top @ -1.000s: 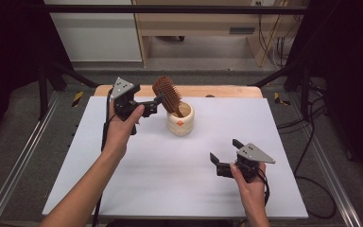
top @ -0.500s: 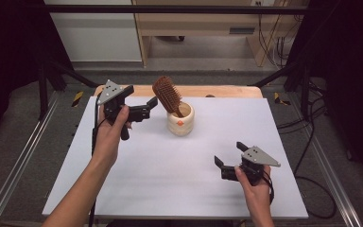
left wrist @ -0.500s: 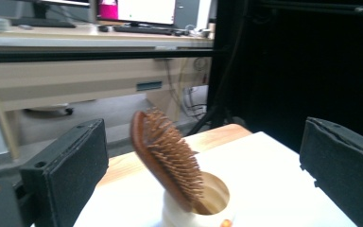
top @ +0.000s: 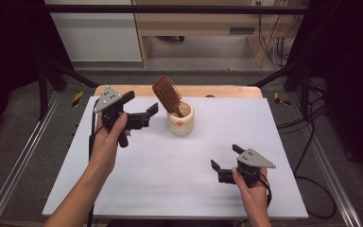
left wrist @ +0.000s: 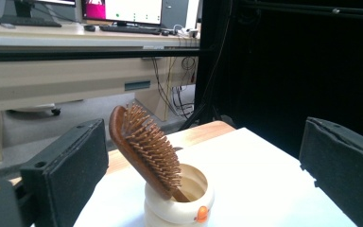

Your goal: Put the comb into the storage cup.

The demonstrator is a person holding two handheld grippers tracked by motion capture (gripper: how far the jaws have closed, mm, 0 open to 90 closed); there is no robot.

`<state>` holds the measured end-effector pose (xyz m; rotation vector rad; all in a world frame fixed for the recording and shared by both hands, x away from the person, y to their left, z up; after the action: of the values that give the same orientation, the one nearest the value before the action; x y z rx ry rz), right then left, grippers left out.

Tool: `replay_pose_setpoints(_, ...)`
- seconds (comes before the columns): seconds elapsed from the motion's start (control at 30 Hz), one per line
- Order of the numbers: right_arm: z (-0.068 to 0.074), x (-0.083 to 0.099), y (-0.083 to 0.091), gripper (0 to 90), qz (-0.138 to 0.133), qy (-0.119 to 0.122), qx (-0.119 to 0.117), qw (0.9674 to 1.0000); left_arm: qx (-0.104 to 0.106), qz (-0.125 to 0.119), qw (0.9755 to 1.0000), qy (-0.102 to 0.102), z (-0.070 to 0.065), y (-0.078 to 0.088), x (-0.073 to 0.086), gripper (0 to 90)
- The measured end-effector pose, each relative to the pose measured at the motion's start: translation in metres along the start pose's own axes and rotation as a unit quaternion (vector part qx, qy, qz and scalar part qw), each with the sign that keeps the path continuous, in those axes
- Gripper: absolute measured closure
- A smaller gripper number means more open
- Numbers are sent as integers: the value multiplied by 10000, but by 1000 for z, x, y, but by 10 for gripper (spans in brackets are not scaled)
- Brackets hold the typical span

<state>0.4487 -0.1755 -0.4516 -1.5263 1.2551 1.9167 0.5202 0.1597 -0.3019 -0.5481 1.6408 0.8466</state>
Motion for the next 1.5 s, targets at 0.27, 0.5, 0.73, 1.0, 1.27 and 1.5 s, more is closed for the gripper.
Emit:
replay_pose_setpoints(0.27, -6, 0, 2, 44, -34, -147, 16, 9999, -153, 4, 9998, -112, 2, 12, -7, 22)
replay_pose_setpoints(0.5, -8, 2, 3, 43, -79, -370, -80, 9993, -249, 68, 9983, -518, -3, 21, -5, 15)
replay_pose_setpoints(0.73, -6, 0, 4, 43, -82, -261, -43, 9996, -281, 78, 9986, -449, 3, 30, 1, 16)
replay_pose_setpoints(1.0, -5, 0, 6, 43, -85, -257, -40, 9996, -326, 9, 9987, -388, 8, 48, 5, 18)
replay_pose_setpoints(1.27, -7, -2, 9, 41, -140, -322, -105, 9993, -511, -51, 9979, -383, 15, 61, 8, 18)
replay_pose_setpoints(1.5, -10, -2, 13, 45, -238, -442, -151, 9986, -494, -100, 9982, -314, 21, 71, 14, 17)
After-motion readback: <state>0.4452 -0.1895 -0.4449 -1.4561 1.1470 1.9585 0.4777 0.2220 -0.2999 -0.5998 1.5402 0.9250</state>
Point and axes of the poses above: each handheld gripper's, and its own axes: y roughly backward along the jaws, x roughly out of its underside, z roughly to its left, the point moved 3 cm from there along -y, roughly forward along the jaws, and after that the axes turned 6 degrees about z, right-handed, at the moved point
